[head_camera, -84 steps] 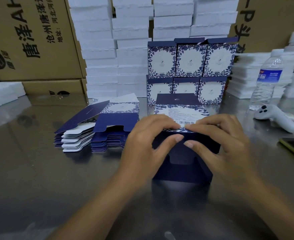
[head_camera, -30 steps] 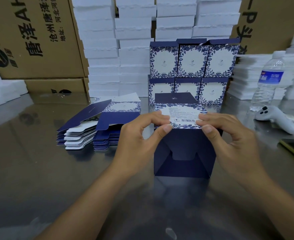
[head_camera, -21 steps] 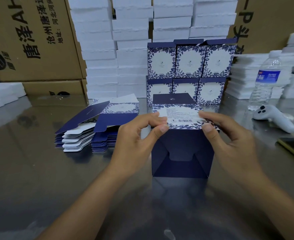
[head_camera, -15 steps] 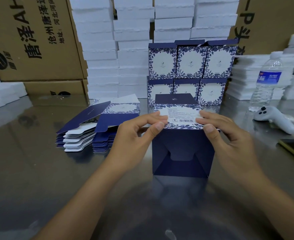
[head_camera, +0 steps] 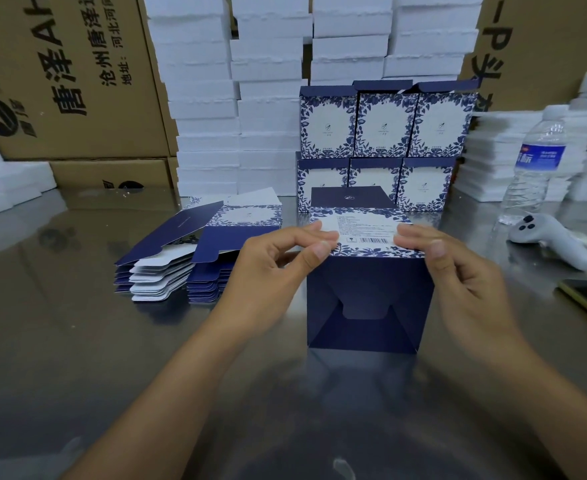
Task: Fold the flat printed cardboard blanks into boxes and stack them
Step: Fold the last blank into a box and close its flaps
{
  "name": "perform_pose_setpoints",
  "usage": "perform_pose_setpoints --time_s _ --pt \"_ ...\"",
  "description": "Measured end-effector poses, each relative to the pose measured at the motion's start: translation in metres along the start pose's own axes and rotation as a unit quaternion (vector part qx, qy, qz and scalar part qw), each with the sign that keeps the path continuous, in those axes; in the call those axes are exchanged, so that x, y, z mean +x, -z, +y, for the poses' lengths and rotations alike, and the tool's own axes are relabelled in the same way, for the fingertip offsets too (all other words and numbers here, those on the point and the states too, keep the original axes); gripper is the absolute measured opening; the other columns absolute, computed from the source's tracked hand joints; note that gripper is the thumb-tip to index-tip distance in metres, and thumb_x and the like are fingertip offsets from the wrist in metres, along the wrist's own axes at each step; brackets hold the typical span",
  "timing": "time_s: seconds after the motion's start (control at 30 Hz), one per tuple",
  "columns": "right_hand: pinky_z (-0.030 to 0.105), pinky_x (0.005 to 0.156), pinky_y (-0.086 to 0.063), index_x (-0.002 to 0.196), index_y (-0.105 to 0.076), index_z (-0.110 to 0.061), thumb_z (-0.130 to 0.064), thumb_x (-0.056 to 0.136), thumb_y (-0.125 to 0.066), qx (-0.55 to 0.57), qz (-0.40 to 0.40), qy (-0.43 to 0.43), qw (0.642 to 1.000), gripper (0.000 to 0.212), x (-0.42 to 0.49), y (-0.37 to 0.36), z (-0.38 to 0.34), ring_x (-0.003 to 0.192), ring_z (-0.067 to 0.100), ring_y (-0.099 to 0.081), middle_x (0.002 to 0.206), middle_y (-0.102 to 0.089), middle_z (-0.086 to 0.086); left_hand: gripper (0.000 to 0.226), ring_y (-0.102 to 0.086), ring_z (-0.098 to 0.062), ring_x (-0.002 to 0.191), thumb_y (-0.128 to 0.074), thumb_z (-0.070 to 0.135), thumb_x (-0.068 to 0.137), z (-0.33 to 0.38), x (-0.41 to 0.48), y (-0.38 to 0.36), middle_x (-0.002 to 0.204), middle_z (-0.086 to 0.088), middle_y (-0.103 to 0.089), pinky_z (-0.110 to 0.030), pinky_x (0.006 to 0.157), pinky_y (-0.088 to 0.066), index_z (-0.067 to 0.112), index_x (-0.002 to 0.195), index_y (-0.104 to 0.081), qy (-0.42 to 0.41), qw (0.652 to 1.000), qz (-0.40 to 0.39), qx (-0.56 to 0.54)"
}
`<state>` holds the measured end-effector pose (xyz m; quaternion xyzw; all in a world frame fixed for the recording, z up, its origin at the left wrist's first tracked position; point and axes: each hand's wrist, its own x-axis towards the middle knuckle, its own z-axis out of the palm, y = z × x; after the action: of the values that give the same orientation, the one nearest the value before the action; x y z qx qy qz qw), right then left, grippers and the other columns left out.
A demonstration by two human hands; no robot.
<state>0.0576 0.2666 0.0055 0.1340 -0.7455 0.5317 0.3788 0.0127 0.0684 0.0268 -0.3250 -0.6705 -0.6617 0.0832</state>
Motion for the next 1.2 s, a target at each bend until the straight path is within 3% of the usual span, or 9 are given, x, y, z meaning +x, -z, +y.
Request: perform_pose_setpoints --time_s 0.27,0.43,0.53,0.63,0.77,0.83,0.93,1.07,1.2 --pt "0.006 0.096 -0.032 0.095 -0.068 -0.03 -0.035 0.094 -0.035 0.024 -0.011 -0.033 0.999 0.034 0.0 0.001 -0.002 0.121 -0.002 -0.05 0.112 -0.064 -0.022 0.019 -0.053 0.005 0.117 -0.055 0.033 0.078 -0.004 0.0 0.002 0.098 0.019 -0.072 -0.009 0.091 -0.04 0.022 0.082 -0.069 0.0 1.0 -0.015 0.0" --pt "0.005 0.094 -0.034 0.096 -0.068 -0.031 -0.037 0.092 -0.041 0.034 -0.014 -0.027 0.999 0.028 0.0 0.001 -0.003 0.122 -0.003 -0.049 0.117 -0.062 -0.025 0.018 -0.054 0.003 0.118 -0.059 0.032 0.077 -0.007 0.0 0.002 0.105 0.013 -0.071 -0.009 0.088 -0.042 0.021 0.087 -0.069 -0.014 1.0 0.004 -0.004" --pt "0.022 0.108 -0.031 0.106 -0.063 -0.039 -0.05 0.083 -0.053 -0.021 -0.038 -0.019 0.999 0.027 -0.004 0.003 0.006 0.132 -0.006 -0.035 0.14 -0.044 -0.022 0.029 -0.046 0.006 0.125 -0.063 0.04 0.074 -0.016 -0.004 0.0 0.13 0.02 -0.055 -0.02 0.097 -0.044 0.033 0.103 -0.065 -0.003 0.999 0.017 0.032" --pt "0.044 0.113 -0.028 0.119 -0.045 -0.055 -0.058 0.069 -0.071 -0.099 -0.099 -0.026 0.99 0.057 -0.008 0.004 0.012 0.139 -0.006 -0.019 0.149 -0.02 -0.032 0.054 -0.033 0.003 0.135 -0.066 0.04 0.08 -0.026 -0.009 -0.002 0.144 0.028 -0.036 -0.031 0.106 -0.04 0.049 0.128 -0.045 0.029 0.995 -0.023 0.087" --pt "0.047 0.112 -0.03 0.117 -0.037 -0.062 -0.058 0.065 -0.061 -0.118 -0.101 -0.006 0.988 0.058 -0.006 0.003 0.011 0.139 -0.005 -0.02 0.148 -0.019 -0.031 0.067 -0.039 0.002 0.131 -0.065 0.022 0.088 -0.03 -0.011 -0.008 0.14 0.033 -0.037 -0.01 0.087 -0.046 0.057 0.134 -0.031 0.031 0.997 -0.046 0.06" --pt "0.047 0.111 -0.032 0.116 -0.037 -0.062 -0.055 0.067 -0.06 -0.116 -0.088 -0.007 0.989 0.054 -0.007 0.002 0.008 0.138 -0.005 -0.022 0.15 -0.024 -0.024 0.066 -0.04 0.006 0.128 -0.065 0.025 0.088 -0.028 -0.012 -0.011 0.139 0.036 -0.036 -0.01 0.091 -0.044 0.06 0.133 -0.03 0.016 0.994 -0.026 0.101" --pt "0.047 0.109 -0.035 0.114 -0.04 -0.057 -0.046 0.073 -0.06 -0.114 -0.058 0.004 0.992 0.047 -0.009 0.0 0.003 0.137 -0.002 -0.027 0.148 -0.033 -0.018 0.065 -0.046 0.002 0.124 -0.067 0.028 0.086 -0.024 -0.013 -0.017 0.137 0.034 -0.042 -0.022 0.101 -0.043 0.06 0.13 -0.032 0.0 0.988 0.024 0.151" --pt "0.047 0.107 -0.037 0.114 -0.041 -0.056 -0.027 0.081 -0.065 -0.102 -0.041 0.012 0.994 0.049 -0.01 -0.002 0.002 0.137 0.001 -0.031 0.138 -0.032 -0.033 0.064 -0.048 0.007 0.115 -0.068 0.03 0.085 -0.019 -0.016 -0.02 0.128 0.031 -0.051 -0.005 0.093 -0.038 0.063 0.128 -0.033 -0.012 0.981 0.067 0.183" --pt "0.047 0.106 -0.038 0.114 -0.041 -0.056 -0.025 0.081 -0.066 -0.104 -0.037 0.015 0.994 0.051 -0.009 -0.001 0.002 0.135 0.002 -0.034 0.135 -0.031 -0.037 0.066 -0.046 0.01 0.115 -0.068 0.03 0.084 -0.018 -0.016 -0.022 0.131 0.031 -0.049 0.003 0.086 -0.033 0.062 0.13 -0.032 -0.007 0.98 0.076 0.185"
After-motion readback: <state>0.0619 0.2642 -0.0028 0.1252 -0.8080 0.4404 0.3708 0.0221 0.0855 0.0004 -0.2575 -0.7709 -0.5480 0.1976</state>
